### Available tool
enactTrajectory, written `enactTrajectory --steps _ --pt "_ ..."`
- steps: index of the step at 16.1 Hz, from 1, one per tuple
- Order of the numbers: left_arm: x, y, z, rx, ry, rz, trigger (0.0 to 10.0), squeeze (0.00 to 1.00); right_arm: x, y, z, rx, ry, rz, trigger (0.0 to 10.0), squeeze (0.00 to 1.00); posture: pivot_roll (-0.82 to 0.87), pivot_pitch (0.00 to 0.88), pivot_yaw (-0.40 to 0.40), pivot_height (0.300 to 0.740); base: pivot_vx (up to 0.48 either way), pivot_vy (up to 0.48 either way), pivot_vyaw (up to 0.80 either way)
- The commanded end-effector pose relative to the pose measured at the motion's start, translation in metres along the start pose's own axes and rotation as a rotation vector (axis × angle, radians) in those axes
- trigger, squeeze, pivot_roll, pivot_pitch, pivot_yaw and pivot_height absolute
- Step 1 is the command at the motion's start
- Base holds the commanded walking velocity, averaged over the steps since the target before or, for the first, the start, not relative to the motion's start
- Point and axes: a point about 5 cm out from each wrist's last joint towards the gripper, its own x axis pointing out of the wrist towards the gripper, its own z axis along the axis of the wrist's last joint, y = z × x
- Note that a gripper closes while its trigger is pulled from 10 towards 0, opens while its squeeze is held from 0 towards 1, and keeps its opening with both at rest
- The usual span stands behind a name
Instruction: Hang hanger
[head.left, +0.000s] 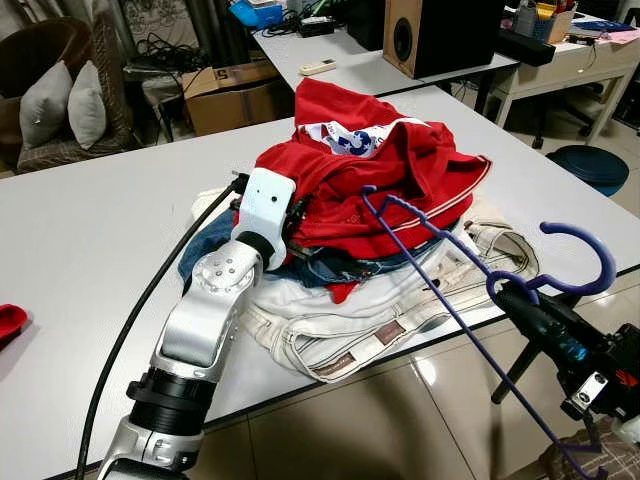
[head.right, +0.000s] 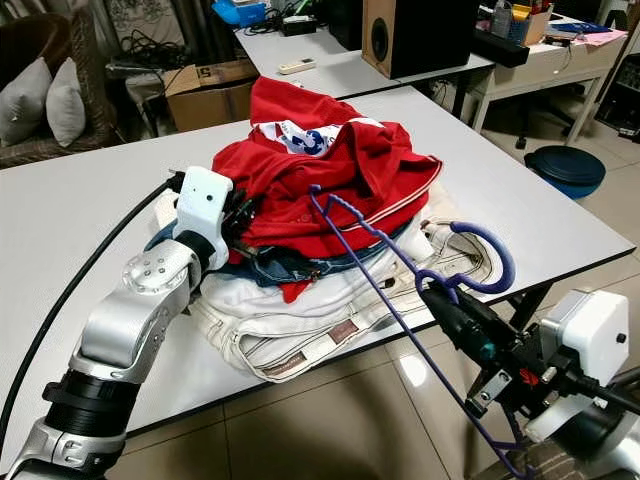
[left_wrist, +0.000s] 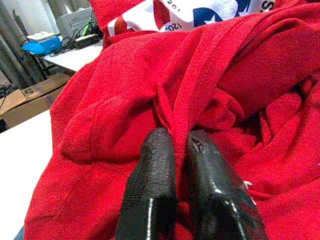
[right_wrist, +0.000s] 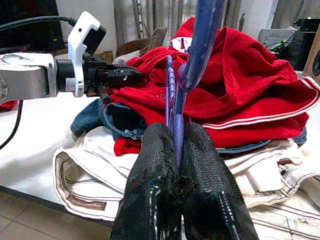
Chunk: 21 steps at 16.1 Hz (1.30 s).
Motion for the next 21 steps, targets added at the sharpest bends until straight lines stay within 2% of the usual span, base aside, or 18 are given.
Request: enactTrajectory --steps 1,5,7,9,11,12,14,17,19,21 --pt "-0.003 0.003 0.001 0.013 -0.005 0.004 0.0 0.00 0.001 0.000 0.000 -0.010 -0.001 0.003 10.0 0.00 -0.10 0.004 0.091 0.740 0.000 0.000 0.00" --pt "-0.004 0.004 0.003 0.016 -0.019 0.002 0.0 0.00 0.002 0.001 0.000 -0.009 0.000 0.004 10.0 0.00 -0.10 0.000 0.092 0.740 0.000 0.000 0.00" --pt "-0.005 0.006 0.011 0.003 -0.070 -0.024 0.0 0.00 0.004 0.003 0.000 -0.001 -0.004 0.007 10.0 0.00 -0.10 0.000 0.091 0.740 0.000 0.000 0.00" --pt "-0.006 0.008 0.027 -0.040 -0.147 -0.085 0.0 0.00 0.008 0.004 -0.002 0.036 -0.005 0.001 10.0 0.00 -0.10 0.000 0.090 0.740 0.000 0.000 0.00" --pt "-0.009 0.016 0.061 -0.074 -0.288 -0.131 0.0 0.00 0.018 0.008 -0.003 0.057 -0.027 0.002 10.0 0.00 -0.09 0.000 0.085 0.740 0.000 0.000 0.00" --pt "-0.010 0.018 0.067 -0.082 -0.314 -0.141 0.0 0.00 0.019 0.008 -0.003 0.058 -0.033 0.002 10.0 0.00 -0.09 0.000 0.084 0.740 0.000 0.000 0.00" --pt "-0.016 0.022 0.088 -0.032 -0.395 -0.203 0.0 0.00 0.026 0.006 0.001 0.069 -0.075 -0.015 10.0 0.00 -0.09 0.000 0.082 0.740 0.000 0.000 0.00" --pt "-0.019 0.026 0.094 -0.026 -0.441 -0.204 0.0 0.00 0.029 0.005 0.002 0.094 -0.098 -0.041 10.0 0.00 -0.09 0.000 0.081 0.740 0.000 0.000 0.00" --pt "-0.023 0.024 0.094 -0.014 -0.454 -0.253 0.0 0.00 0.031 0.004 0.001 0.148 -0.106 -0.063 10.0 0.00 -0.09 0.000 0.077 0.740 0.000 0.000 0.00" --pt "-0.030 0.027 0.102 -0.035 -0.526 -0.260 0.0 0.00 0.030 0.000 -0.008 0.228 -0.062 -0.131 10.0 0.00 -0.09 0.000 0.075 0.740 0.000 0.000 0.00"
